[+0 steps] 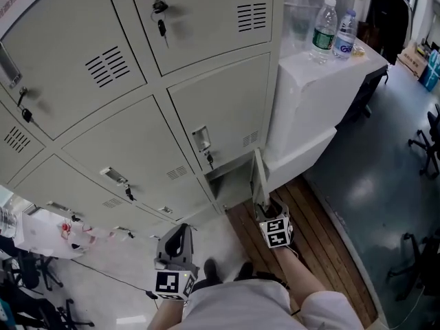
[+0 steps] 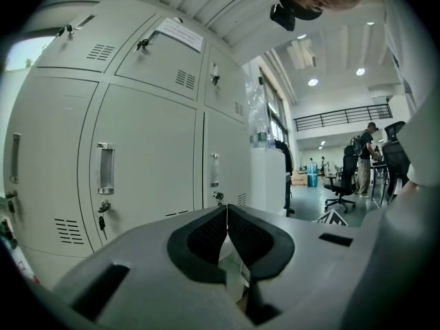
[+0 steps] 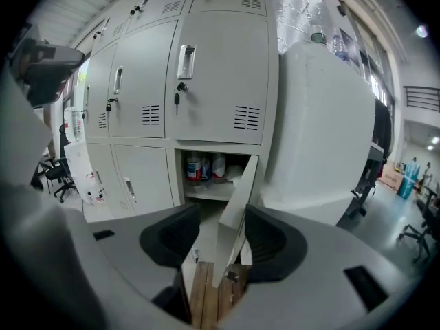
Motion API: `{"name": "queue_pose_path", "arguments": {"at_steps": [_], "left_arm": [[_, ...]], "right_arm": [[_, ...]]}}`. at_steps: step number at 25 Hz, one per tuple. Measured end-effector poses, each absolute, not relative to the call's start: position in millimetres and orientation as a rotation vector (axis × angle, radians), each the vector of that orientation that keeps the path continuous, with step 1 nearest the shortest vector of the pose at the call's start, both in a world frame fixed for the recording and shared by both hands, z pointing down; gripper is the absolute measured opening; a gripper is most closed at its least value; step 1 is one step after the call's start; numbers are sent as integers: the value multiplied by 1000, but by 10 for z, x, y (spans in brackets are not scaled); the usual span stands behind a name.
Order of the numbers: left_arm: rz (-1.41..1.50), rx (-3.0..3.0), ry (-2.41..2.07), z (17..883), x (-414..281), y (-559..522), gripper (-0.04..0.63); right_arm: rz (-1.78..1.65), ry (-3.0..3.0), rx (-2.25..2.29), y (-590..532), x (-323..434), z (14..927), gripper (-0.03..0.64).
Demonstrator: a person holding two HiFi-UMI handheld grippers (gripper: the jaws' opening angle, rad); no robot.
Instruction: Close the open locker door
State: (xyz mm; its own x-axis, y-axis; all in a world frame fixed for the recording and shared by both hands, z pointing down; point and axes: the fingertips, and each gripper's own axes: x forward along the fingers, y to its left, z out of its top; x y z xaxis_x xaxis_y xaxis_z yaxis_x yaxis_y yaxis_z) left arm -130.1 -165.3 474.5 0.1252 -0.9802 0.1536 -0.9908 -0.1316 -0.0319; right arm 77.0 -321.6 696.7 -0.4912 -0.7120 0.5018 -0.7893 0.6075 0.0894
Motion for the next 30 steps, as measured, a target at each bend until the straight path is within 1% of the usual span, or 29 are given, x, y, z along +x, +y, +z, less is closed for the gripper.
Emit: {"name": "queue_pose_path", "arguments": {"at_steps": [10,30], "left_arm": [[188,2234,-2068,4737,-1716,-1643,11],[152,2140,-2161,4712,-2688,-1744,11]], "right_arm": [[233,-2366,1116,-3109,173,6941,193],[214,-2395,1023,-3335,-897,6982,193]]}}
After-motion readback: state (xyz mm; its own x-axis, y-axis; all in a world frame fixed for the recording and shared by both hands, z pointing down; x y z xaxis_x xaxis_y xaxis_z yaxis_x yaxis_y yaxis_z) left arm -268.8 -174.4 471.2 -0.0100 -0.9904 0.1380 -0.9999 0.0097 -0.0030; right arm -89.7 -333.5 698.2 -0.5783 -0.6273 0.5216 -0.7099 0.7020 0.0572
